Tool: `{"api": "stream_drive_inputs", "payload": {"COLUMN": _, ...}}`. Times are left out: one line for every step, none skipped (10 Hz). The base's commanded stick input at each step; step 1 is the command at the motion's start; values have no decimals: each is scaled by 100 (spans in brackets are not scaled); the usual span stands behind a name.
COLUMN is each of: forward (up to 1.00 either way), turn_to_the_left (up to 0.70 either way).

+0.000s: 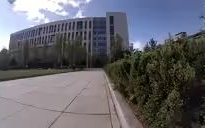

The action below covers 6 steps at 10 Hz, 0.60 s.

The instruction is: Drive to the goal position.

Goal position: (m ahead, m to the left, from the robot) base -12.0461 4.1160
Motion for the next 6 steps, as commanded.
{"api": "stream_drive_inputs", "payload": {"forward": 5, "turn_to_the_left": 0}}
{"api": "stream_drive_inputs", "payload": {"forward": 4, "turn_to_the_left": 0}}
{"api": "stream_drive_inputs", "payload": {"forward": 4, "turn_to_the_left": 0}}
{"api": "stream_drive_inputs", "payload": {"forward": 4, "turn_to_the_left": 0}}
{"api": "stream_drive_inputs", "payload": {"forward": 5, "turn_to_the_left": 0}}
{"api": "stream_drive_inputs", "payload": {"forward": 4, "turn_to_the_left": 0}}
